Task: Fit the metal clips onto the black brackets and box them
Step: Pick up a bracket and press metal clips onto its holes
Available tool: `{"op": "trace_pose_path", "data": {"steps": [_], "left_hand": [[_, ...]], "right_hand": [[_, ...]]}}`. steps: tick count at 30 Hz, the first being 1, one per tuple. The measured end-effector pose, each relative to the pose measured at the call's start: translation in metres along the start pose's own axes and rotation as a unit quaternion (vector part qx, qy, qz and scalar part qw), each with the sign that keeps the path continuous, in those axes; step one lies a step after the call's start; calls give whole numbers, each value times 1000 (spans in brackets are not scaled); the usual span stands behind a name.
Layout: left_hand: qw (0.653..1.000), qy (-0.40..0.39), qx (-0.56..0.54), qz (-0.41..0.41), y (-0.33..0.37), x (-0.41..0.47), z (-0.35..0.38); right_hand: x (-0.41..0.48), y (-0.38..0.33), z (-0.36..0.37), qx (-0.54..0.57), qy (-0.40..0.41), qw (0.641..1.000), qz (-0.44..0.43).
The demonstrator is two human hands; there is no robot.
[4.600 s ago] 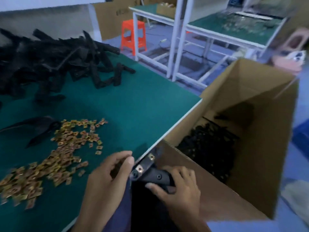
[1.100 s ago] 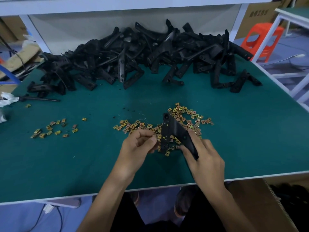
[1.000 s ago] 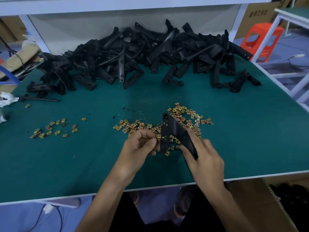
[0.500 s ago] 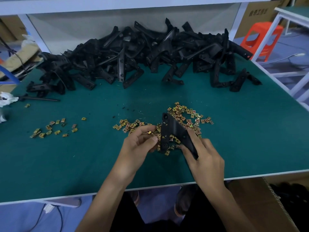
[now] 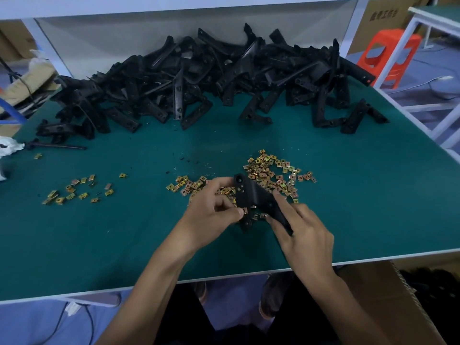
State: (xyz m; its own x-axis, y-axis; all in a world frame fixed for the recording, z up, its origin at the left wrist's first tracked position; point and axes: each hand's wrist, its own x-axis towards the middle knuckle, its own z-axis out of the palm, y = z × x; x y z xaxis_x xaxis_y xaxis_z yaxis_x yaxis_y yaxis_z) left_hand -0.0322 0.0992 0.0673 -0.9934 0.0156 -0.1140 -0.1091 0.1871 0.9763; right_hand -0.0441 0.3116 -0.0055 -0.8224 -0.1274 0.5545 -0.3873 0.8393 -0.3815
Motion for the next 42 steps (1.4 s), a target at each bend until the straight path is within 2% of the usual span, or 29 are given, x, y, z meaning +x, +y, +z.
{"op": "trace_pose_path", "data": {"steps": [5, 7, 9, 14, 20, 23, 25, 28, 29, 32, 42], "left_hand": [[998, 13, -62, 22, 5, 7, 4], [997, 58, 11, 49, 2, 11, 5], [985, 84, 128, 74, -4, 11, 6], [935, -3, 329, 129, -19, 4, 21], [903, -23, 410, 129, -26, 5, 20], [885, -6, 430, 179, -23, 6, 20], [897, 25, 395, 197, -22, 5, 23], [976, 49, 193, 85, -19, 4, 22], [990, 53, 120, 46, -18, 5, 20], [996, 78, 30, 12, -15, 6, 13], [987, 128, -92, 16, -3, 9, 5]], "right_hand": [[2, -4, -6, 91, -10, 990, 111], [3, -5, -9, 120, 23, 980, 159], [5, -4, -12, 142, 58, 970, 191], [6, -7, -14, 149, 51, 967, 201], [6, -8, -15, 157, 44, 964, 210], [5, -8, -15, 154, 42, 966, 201], [5, -8, -14, 146, 45, 970, 190], [4, -8, -11, 125, 50, 977, 167], [3, -8, -10, 118, 50, 979, 157], [1, -7, -7, 90, 42, 988, 119], [-1, -5, -1, 12, 5, 999, 40]]}}
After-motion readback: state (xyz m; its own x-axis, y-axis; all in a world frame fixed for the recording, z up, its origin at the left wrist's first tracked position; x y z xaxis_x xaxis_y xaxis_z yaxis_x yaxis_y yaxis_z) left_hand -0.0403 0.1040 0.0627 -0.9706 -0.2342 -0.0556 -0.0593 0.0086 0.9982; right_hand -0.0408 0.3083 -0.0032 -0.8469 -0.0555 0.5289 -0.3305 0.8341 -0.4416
